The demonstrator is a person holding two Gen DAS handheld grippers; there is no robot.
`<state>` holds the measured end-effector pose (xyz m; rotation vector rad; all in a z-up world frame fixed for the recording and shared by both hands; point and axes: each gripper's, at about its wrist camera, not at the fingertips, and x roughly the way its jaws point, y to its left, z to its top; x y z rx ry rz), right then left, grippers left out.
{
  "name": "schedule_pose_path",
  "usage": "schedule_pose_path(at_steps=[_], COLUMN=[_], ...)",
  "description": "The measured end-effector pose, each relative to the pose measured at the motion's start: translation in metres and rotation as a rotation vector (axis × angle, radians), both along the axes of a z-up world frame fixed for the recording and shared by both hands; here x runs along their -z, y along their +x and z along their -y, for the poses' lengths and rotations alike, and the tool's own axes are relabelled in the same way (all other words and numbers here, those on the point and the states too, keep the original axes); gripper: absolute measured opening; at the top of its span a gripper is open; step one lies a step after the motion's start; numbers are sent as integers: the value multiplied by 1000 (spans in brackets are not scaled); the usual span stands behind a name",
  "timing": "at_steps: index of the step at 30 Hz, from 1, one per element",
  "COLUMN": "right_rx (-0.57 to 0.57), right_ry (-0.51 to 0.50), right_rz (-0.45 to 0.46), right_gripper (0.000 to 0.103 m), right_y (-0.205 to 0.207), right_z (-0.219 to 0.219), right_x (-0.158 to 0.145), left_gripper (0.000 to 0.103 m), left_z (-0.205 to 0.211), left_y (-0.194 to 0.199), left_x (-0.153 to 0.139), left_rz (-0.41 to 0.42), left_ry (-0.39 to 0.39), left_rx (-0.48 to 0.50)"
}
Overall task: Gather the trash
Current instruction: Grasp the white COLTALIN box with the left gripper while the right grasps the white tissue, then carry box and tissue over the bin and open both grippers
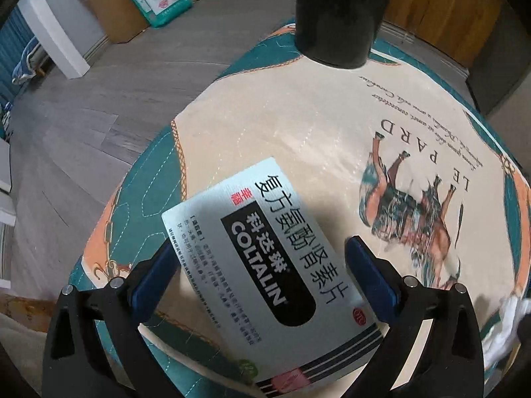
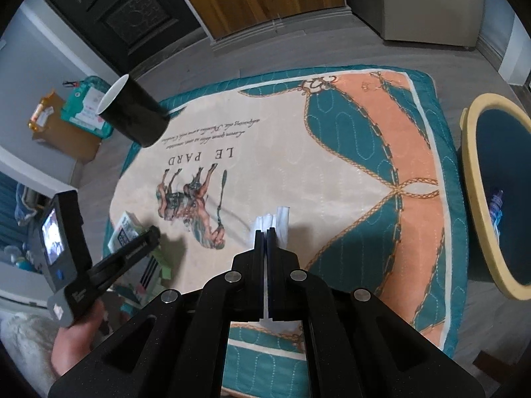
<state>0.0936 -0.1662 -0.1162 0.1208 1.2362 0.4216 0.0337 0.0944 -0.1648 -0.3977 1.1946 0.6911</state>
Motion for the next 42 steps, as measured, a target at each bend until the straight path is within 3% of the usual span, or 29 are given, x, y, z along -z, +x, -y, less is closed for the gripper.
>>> schedule_pose_path(at_steps=[4,8,15,22,25,31,36,42], right_rx=[-1,2,31,89,111,183,274,408], right_ry=[-5,-3,6,48,62,119,112,76], right_rz=[11,26,60,122,154,246,360,372], right_gripper=[2,2,2,2,2,2,2,2], right_y=[1,2,5,10,12,19,27,36], right_z=[2,4,14,38,50,93,156,241], right_x=[-2,-6,-19,-46,-60,-100,-140,-139], left_gripper=[98,85,79,79,79,79,79,79], left_z=[6,16,22,60,81,120,156,213], left_y=[2,5,8,14,19,34,58,89], left_x=[1,-5,-16,-68,-91,-134,-169,-176], left_rz=[10,29,94,198,240,306,359,398], left_ry=[-15,-24,-83,60,83,102,142,138], left_rx=[24,108,198,393,457,573,700,881])
